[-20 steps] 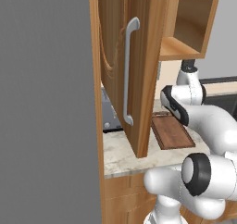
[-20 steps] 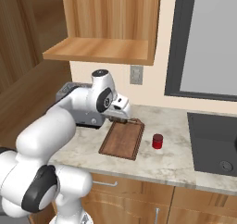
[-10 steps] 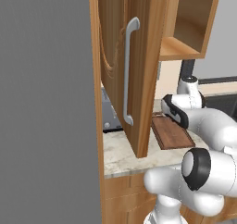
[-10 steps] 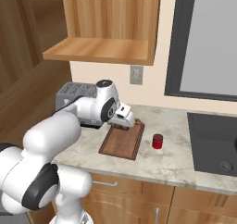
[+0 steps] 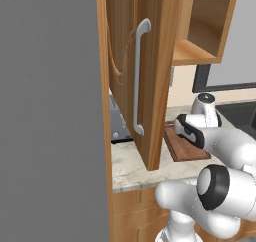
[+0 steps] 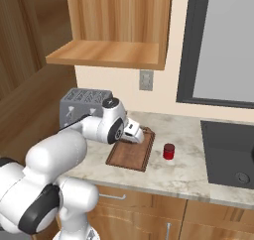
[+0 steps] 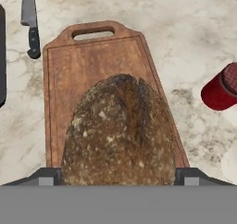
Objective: Pick the bread, place it on the cutting board, pick the jam, place it on the counter, and close the cabinet.
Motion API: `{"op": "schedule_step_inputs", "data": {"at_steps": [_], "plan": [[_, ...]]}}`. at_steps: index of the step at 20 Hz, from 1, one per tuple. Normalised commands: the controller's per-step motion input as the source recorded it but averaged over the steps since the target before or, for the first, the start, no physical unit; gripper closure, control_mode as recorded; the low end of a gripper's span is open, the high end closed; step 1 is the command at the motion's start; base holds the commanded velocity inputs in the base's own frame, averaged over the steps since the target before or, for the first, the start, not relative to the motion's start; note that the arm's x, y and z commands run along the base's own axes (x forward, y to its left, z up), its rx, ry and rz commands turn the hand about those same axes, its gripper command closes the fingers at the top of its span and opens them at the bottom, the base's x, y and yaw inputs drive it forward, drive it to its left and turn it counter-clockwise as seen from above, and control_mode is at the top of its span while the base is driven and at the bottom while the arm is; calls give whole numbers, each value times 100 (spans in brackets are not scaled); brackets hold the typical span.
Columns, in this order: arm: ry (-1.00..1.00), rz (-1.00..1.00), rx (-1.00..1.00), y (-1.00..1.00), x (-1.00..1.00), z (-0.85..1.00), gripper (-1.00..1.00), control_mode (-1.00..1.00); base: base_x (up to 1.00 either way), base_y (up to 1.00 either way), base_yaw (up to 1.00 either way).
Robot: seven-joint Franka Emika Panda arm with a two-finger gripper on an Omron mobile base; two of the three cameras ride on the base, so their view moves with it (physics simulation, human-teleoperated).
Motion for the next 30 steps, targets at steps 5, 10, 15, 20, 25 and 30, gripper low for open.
{"op": "schedule_step_inputs", "data": {"at_steps": [5, 10, 15, 20, 25, 30], "plan": [[-7, 1, 0, 0, 0, -22, 100, -100, 0, 0, 0], [-5, 1, 0, 0, 0, -23, 100, -100, 0, 0, 0], [-3, 1, 0, 0, 0, -21, 100, -100, 0, 0, 0], [-1, 0, 0, 0, 0, -11, 100, -100, 0, 0, 0], [0, 0, 0, 0, 0, -1, 100, -100, 0, 0, 0], [0, 0, 0, 0, 0, -6, 100, -100, 0, 0, 0]]}}
